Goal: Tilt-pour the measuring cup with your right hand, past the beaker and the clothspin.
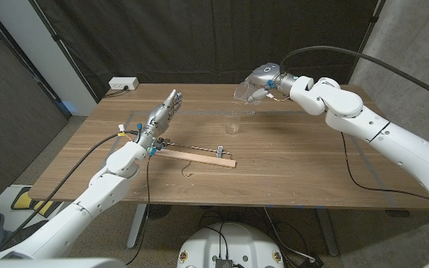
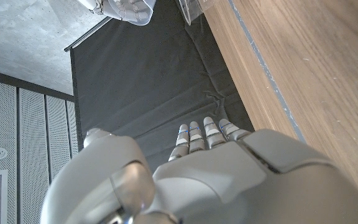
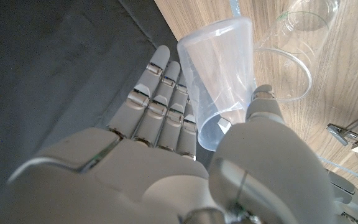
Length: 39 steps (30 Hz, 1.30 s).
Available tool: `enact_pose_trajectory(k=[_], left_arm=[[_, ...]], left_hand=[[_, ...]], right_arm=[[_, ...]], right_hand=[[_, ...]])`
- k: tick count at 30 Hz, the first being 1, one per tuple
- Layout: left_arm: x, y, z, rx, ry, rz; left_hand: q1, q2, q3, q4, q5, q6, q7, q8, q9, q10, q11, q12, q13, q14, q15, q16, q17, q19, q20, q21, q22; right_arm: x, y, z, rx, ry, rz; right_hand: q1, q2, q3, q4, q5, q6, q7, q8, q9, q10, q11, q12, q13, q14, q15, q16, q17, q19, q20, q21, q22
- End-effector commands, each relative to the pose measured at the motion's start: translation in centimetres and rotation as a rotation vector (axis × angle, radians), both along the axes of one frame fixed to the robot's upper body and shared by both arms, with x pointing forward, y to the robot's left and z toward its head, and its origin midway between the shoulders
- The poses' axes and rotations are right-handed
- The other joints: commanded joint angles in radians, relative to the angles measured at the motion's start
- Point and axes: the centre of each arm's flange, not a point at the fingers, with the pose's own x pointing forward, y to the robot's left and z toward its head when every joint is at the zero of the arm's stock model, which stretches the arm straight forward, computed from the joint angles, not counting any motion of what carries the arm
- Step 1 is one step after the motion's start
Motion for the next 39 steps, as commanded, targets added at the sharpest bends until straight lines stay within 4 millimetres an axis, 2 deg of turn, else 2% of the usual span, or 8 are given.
enact_pose_trajectory(k=[1,14,39], left_arm=[[0.1,-0.3,0.0,-0.002,-0.001,-0.004],[0.3,-0.5,0.3,0.007,-0.003,-0.011],[0.1,-0.6,0.0,0.002,0.003,-0.016]], left_hand=[[0.005,-0.001,-0.008,-0.002,-0.001,0.008,0.001,0.000,0.003,0.008,-0.002,-0.001,0.002,0.005,0.001,-0.001,0.005,-0.003,0.002,0.007,0.005],[0.006,0.000,-0.010,-0.001,-0.002,0.009,0.002,0.000,0.003,0.008,-0.001,-0.001,0.002,0.005,0.000,-0.001,0.006,-0.003,0.002,0.007,0.005],[0.009,0.002,-0.012,0.000,-0.003,0.010,0.002,0.000,0.003,0.009,-0.002,-0.001,0.002,0.005,-0.001,-0.001,0.006,-0.004,0.002,0.007,0.005]], right_arm=[[-0.1,1.3,0.1,-0.095,-0.016,-0.032],[-0.4,3.2,-0.1,-0.241,-0.094,-0.050],[0.1,4.0,-1.0,-0.437,-0.249,-0.093]], right_hand=[[0.054,0.064,0.026,0.028,0.003,0.096,-0.084,0.000,0.001,0.016,-0.017,0.001,0.002,0.012,-0.107,0.002,0.003,0.008,-0.115,0.007,0.003],[0.051,0.066,0.025,0.031,0.003,0.101,-0.084,-0.003,0.002,0.021,-0.021,-0.002,0.002,0.016,-0.113,0.000,0.004,0.009,-0.115,0.008,0.004],[0.047,0.069,0.023,0.033,0.004,0.113,-0.089,-0.007,0.005,0.034,-0.026,-0.010,0.003,0.028,-0.119,-0.002,0.004,0.012,-0.112,0.010,0.006]])
